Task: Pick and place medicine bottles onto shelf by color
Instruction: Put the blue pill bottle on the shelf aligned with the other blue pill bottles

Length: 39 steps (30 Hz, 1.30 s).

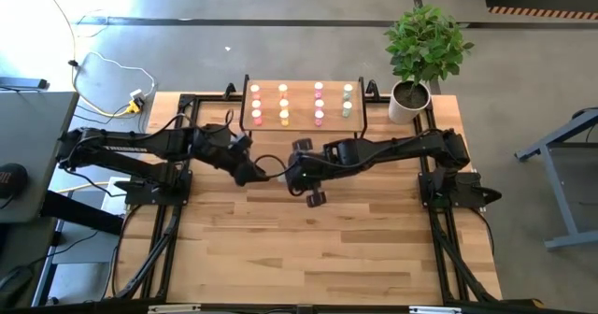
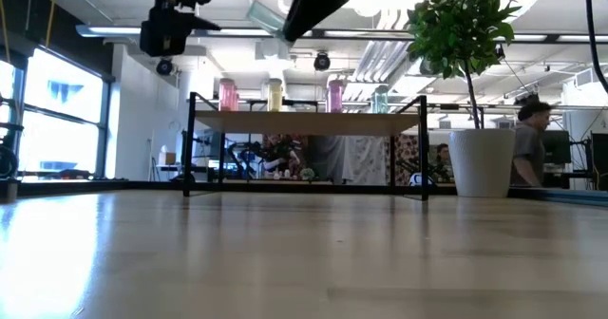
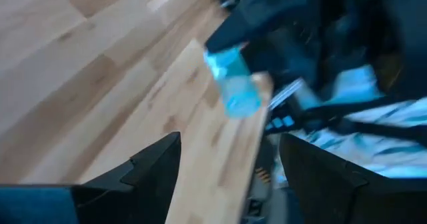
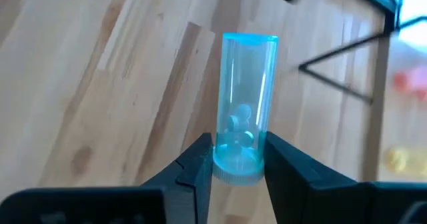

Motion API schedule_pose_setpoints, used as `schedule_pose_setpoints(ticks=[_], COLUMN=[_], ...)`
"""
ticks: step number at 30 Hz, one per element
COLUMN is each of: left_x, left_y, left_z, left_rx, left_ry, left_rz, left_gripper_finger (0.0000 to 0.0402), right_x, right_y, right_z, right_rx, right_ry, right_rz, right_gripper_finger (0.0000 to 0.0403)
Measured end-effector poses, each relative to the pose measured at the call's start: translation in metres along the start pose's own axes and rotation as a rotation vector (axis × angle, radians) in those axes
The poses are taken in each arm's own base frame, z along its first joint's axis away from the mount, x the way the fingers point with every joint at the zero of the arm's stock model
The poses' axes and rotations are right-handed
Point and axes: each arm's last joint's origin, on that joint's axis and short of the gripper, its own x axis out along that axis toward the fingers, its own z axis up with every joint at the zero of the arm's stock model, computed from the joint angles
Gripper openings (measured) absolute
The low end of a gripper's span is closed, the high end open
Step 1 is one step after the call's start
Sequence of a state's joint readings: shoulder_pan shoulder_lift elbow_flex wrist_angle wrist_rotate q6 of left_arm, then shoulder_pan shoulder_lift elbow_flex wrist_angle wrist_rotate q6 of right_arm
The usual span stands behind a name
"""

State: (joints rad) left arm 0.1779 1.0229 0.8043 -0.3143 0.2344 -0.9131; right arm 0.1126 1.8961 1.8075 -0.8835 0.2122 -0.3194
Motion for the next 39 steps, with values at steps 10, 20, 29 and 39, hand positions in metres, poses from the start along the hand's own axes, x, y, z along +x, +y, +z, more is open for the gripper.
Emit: schedule_pose_setpoints(ticks=[10,20,29,39], left_x=[0.0,0.027,0.043,0.047], left_y=[-0.01,-0.005,-0.002,-0.003], left_z=[0.009,0.012,0.013,0.013], left_rx=[-0.17,-0.26,-0.29,-0.295], left_ry=[-0.041,0.01,0.049,0.065], left_rz=[-0.135,-0.131,-0.146,-0.176], left_gripper_finger=[0.0243,0.0243,0.0243,0.0183], right_x=[-0.005,-0.009,-0.01,-0.01], right_y=[0.005,0.015,0.016,0.017], right_z=[0.003,0.012,0.016,0.016], right_rx=[-0.315,-0.493,-0.555,-0.577], right_ry=[0.052,0.033,0.008,0.013], right_rz=[-0.123,-0.18,-0.202,-0.216], right_gripper_finger=[0.0099,0.0099,0.0099,0.0099])
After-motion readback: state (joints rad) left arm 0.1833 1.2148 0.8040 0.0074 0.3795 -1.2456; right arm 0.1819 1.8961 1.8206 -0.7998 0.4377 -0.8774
